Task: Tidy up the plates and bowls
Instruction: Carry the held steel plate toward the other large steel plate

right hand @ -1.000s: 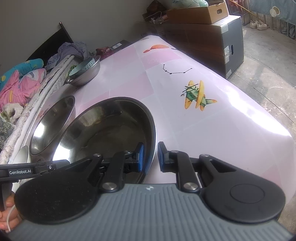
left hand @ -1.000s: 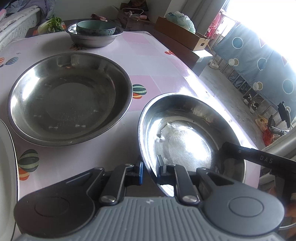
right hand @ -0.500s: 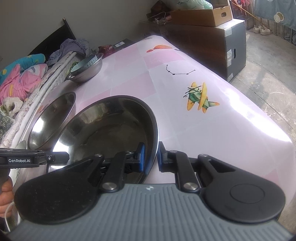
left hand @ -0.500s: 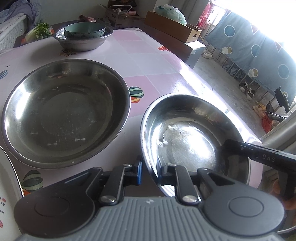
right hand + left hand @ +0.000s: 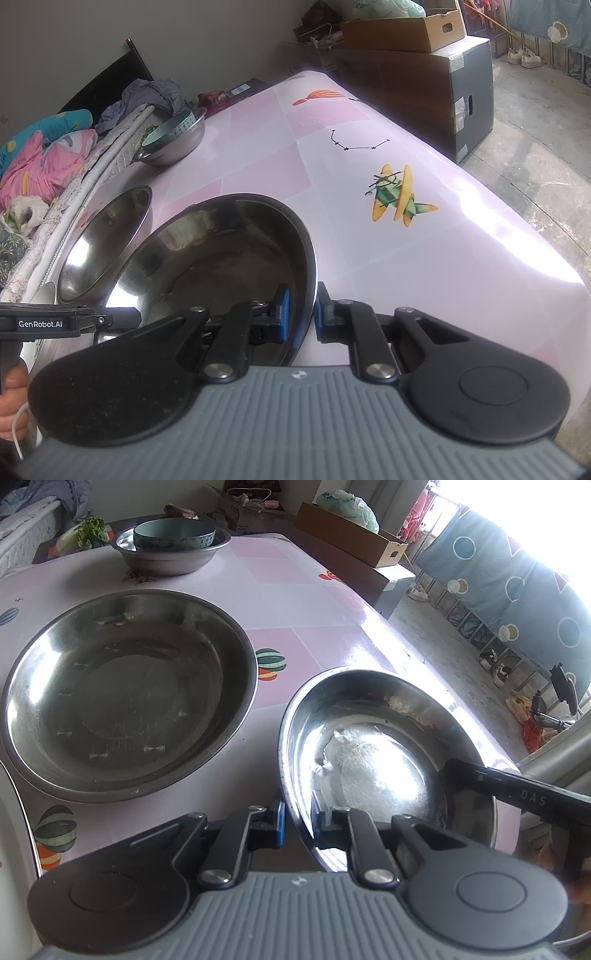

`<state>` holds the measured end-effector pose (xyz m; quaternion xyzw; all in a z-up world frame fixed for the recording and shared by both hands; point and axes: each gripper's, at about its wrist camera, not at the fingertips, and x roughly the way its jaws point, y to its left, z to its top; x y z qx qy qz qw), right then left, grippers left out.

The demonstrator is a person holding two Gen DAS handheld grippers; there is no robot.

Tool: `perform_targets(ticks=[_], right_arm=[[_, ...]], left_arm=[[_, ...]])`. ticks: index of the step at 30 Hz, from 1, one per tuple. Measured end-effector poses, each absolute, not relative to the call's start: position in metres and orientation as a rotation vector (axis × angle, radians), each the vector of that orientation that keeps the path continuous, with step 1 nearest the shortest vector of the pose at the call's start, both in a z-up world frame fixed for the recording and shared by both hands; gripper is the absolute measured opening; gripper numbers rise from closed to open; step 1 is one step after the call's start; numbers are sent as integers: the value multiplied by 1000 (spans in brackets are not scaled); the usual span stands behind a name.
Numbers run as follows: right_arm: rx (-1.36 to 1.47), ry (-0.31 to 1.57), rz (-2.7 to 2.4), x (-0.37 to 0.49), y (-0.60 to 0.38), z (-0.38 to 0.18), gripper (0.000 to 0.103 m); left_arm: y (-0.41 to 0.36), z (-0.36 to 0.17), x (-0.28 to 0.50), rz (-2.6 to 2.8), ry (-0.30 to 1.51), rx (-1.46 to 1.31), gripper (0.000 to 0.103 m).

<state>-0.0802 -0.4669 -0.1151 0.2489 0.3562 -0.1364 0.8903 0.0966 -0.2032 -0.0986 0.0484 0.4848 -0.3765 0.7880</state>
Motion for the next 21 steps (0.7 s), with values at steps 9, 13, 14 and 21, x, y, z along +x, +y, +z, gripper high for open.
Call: perform_targets(ticks=[9,13,14,21], right_arm=[[504,740,-291,-79,-461,-114,12],[503,745,-289,-77,-461,-113,13],[504,745,-289,-77,-461,-112,13],[508,741,-287,-78,-461,-110,13]], left_arm=[[-204,-97,92,-792,1042,108,15],[-205,-95,90,-782,1037,120,15],[-205,-95,90,-782,1037,123,15],[-206,-93,89,-783,1030,126,15]])
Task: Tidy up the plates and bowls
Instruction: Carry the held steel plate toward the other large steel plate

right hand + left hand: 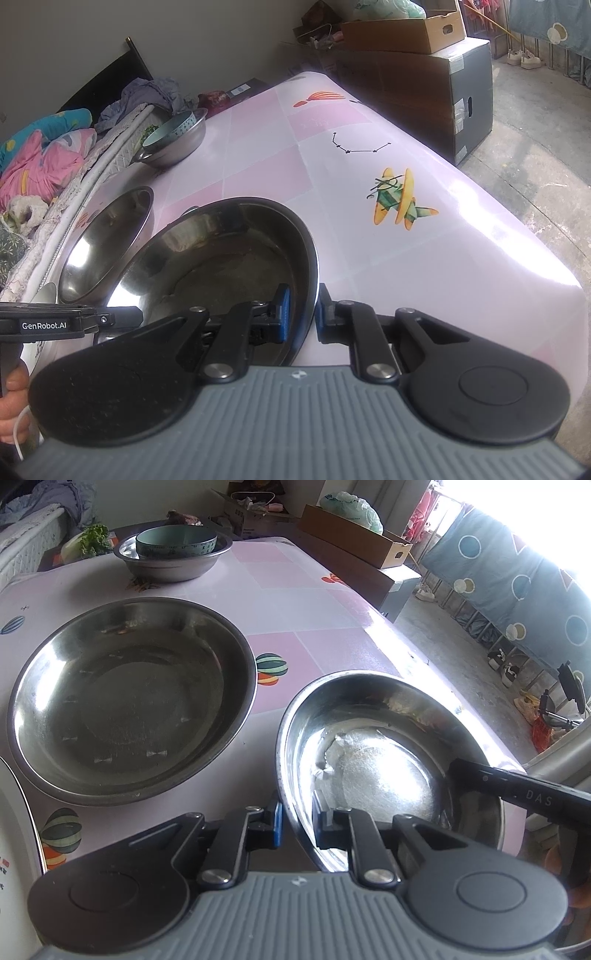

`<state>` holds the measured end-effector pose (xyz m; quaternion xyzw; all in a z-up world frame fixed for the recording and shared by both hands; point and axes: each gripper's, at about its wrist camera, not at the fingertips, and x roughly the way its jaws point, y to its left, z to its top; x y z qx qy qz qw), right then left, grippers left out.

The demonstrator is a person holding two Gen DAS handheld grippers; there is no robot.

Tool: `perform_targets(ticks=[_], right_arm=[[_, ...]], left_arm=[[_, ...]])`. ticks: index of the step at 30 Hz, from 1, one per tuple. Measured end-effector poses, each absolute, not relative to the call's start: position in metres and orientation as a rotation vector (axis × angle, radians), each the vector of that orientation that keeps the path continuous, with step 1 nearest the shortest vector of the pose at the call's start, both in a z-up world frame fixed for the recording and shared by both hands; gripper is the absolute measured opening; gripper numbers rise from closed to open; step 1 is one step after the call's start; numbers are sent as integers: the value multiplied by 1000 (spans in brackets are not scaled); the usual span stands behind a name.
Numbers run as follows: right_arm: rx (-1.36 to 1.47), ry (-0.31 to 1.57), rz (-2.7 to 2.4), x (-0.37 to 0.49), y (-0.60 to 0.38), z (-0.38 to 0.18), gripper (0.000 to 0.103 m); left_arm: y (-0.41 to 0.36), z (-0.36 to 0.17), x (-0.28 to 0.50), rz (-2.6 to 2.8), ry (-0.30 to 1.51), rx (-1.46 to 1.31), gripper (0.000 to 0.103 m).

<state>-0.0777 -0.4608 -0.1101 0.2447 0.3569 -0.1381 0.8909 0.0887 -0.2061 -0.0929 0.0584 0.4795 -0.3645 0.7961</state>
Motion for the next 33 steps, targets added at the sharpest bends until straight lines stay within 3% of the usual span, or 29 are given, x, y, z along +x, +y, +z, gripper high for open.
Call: perform_targets(ticks=[33], right_arm=[[508,716,-281,-86,-463,-99,13]], left_arm=[[-204,-82,81,-792,991,131,16]])
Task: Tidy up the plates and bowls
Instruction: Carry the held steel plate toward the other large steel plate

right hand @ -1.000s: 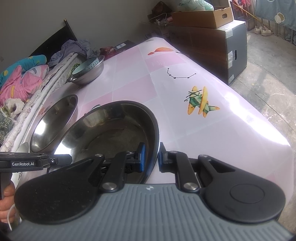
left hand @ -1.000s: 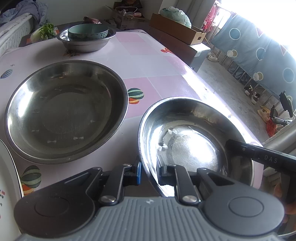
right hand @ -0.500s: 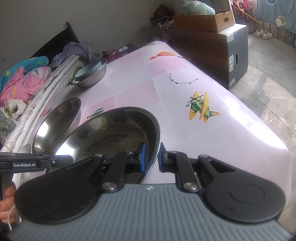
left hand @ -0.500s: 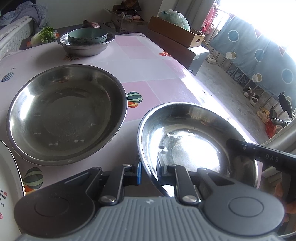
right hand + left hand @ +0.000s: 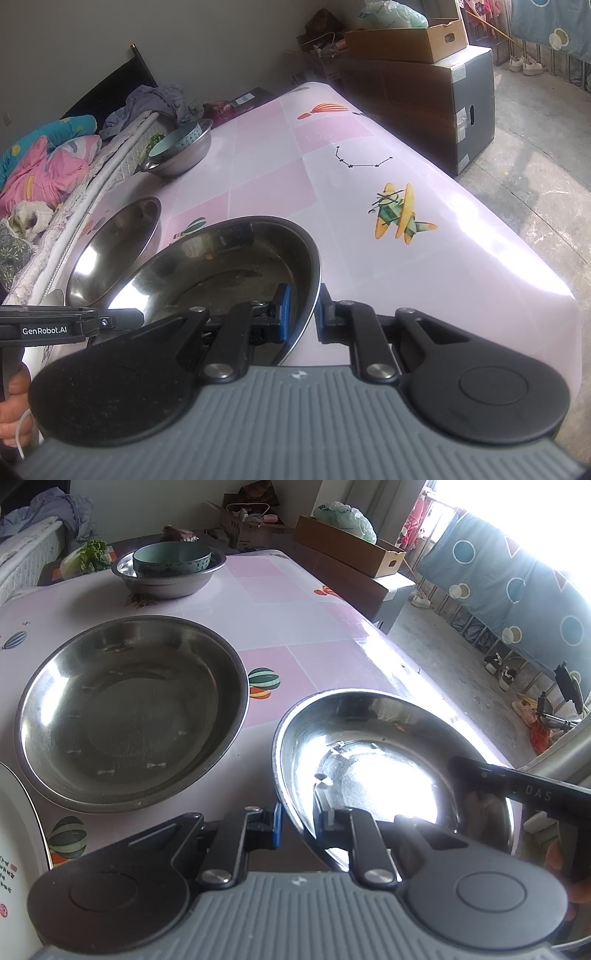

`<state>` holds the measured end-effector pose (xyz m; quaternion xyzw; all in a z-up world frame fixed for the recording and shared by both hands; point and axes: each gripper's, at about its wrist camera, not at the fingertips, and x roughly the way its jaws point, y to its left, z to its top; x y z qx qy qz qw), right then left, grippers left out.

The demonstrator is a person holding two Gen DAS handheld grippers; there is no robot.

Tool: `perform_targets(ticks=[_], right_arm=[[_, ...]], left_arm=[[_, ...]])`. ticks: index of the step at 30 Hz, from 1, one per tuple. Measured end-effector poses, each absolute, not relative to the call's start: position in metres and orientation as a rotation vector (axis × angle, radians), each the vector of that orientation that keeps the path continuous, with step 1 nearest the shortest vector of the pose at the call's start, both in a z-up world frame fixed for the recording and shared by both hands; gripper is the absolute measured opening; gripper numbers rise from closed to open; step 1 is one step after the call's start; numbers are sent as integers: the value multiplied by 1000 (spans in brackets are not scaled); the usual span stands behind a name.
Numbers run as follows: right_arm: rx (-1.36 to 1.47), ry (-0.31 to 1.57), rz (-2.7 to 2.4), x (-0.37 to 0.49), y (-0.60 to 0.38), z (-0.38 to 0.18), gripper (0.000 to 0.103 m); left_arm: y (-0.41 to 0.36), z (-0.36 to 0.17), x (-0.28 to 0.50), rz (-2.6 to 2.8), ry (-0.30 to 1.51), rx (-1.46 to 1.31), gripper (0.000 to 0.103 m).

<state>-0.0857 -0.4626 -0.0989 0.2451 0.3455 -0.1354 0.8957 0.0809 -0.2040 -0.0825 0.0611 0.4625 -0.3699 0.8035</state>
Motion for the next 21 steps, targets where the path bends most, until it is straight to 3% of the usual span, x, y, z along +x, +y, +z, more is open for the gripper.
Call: perform_targets(ticks=[21], right_arm=[[503,704,-276,-87,-462,-92,13]], left_arm=[[-199,-76,78,-795,968,119,17]])
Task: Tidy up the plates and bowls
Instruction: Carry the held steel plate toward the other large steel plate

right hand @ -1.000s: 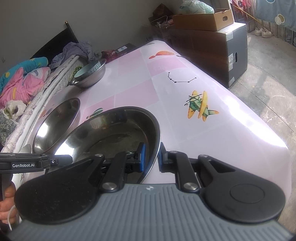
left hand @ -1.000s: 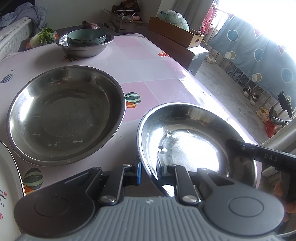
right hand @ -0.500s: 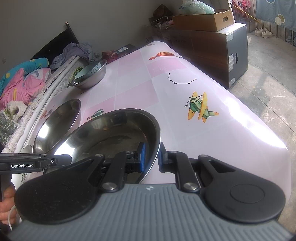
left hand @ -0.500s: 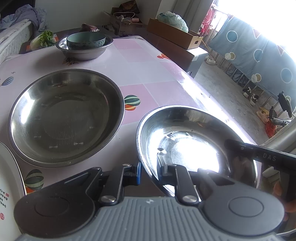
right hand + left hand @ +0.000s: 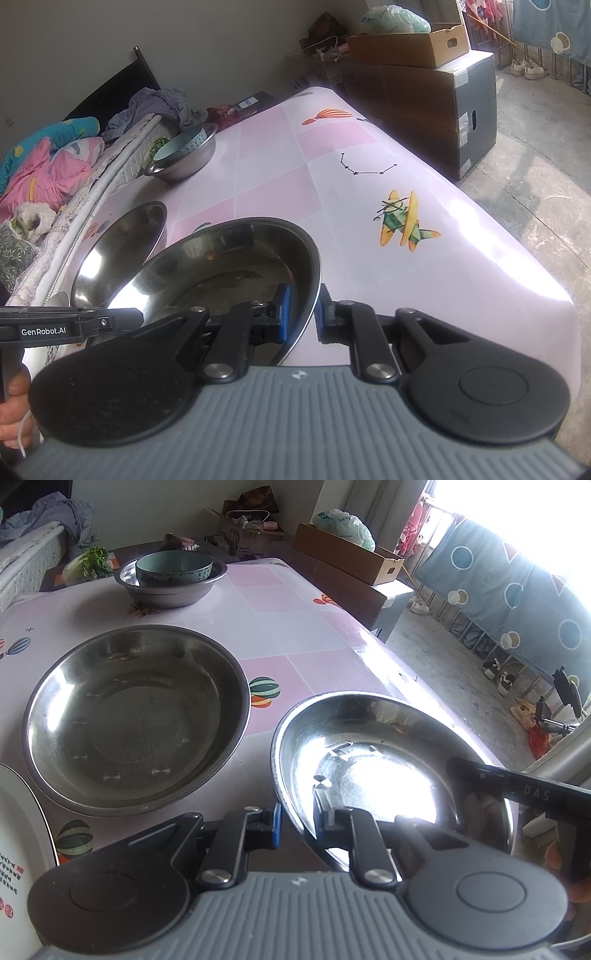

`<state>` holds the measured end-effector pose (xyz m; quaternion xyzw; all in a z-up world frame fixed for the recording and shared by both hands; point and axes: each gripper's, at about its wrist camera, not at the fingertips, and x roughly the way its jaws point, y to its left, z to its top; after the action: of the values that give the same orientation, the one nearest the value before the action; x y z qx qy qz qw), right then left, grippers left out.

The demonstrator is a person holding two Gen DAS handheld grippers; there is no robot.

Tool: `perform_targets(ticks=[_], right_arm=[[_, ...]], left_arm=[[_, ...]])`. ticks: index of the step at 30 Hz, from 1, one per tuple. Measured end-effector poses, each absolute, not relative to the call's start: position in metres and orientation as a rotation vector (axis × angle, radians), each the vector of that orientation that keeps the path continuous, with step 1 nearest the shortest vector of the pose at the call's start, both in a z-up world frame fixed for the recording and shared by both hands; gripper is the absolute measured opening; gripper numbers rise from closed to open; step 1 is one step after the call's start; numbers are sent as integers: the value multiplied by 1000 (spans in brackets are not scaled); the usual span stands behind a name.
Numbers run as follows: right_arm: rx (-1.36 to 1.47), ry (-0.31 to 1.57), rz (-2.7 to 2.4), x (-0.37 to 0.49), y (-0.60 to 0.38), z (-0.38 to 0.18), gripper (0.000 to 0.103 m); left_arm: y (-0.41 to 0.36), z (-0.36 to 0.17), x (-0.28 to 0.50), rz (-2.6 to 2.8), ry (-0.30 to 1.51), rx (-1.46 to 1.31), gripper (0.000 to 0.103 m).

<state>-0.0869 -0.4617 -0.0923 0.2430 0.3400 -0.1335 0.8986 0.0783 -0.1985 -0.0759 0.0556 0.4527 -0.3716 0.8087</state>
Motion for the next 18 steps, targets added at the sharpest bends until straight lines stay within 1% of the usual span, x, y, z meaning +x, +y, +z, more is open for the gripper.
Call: perform_targets(ticks=[18], right_arm=[[493,675,-271,-89,-457,-77,13]], left_arm=[[-192,-63,75,-801,931,98,17]])
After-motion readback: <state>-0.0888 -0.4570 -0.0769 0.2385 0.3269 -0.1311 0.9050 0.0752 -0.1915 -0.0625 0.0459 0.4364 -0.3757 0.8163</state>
